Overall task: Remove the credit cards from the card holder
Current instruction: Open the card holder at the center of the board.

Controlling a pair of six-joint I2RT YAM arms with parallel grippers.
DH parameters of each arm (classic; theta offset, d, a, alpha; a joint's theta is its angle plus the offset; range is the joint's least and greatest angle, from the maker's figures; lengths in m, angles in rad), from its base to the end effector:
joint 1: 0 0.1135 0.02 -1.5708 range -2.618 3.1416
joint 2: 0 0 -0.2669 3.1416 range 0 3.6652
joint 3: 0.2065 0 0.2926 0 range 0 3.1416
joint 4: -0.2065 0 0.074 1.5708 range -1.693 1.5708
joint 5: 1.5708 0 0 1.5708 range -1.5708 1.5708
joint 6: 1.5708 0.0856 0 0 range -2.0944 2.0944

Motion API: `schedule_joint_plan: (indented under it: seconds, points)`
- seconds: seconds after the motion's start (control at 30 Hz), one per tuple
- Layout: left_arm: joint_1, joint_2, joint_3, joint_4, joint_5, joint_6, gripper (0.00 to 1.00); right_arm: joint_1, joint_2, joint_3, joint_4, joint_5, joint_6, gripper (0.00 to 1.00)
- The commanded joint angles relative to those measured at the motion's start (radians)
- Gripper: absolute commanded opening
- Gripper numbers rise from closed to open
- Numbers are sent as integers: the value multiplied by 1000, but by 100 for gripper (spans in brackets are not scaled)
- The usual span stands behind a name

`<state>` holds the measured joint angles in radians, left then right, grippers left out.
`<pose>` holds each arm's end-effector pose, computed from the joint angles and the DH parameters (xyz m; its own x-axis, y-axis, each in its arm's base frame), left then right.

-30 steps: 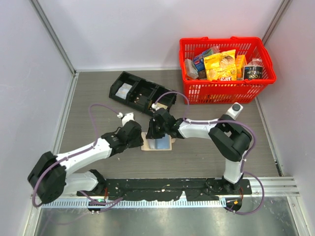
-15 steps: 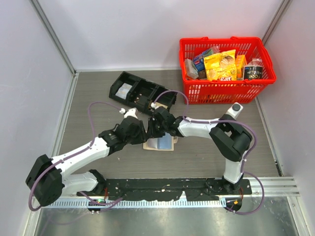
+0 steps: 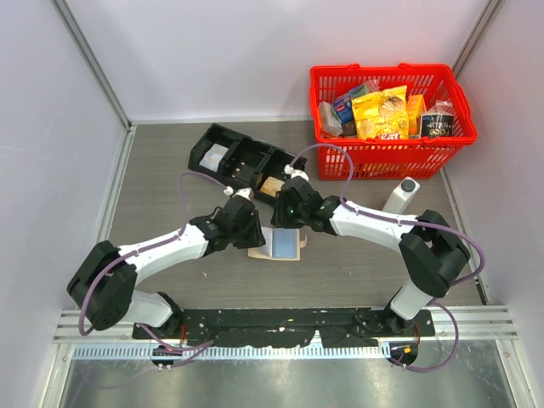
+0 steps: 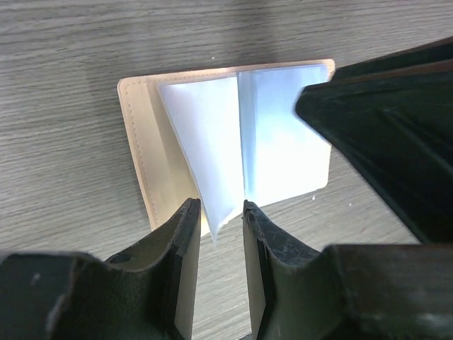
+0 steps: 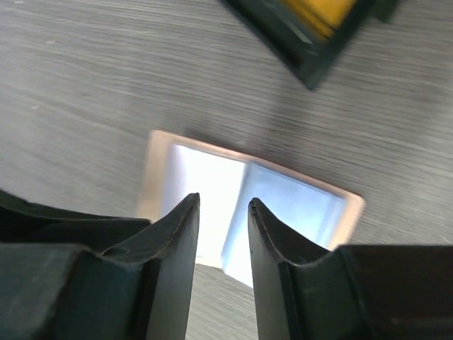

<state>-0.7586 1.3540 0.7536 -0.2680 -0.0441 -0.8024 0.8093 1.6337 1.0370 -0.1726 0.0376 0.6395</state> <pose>0.2463 -0.2283 0.1401 -0.8643 -0.1705 -0.4732 0.0649 0.8951 -0.4411 0.2935 0.3032 0.1576 -0.8057 0.0192 -0.5920 -0.2789 0.8694 0.4078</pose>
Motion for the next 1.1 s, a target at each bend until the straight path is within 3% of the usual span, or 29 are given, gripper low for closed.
schedule_joint_plan:
  seconds: [0.0,0.23,0.67,1.07]
  points:
    - [4,51,41,21,26,22,33,-4,-49,-41,-93,128,29,39]
    - [8,122,53,-83,-60,28,28,-4,-34,-51,-139,139,46,40]
    - [10,178,30,-88,-74,11,15,-4,35,-52,-117,73,34,40]
    - [10,183,13,-65,-54,0,14,-4,81,-45,-102,7,34,39]
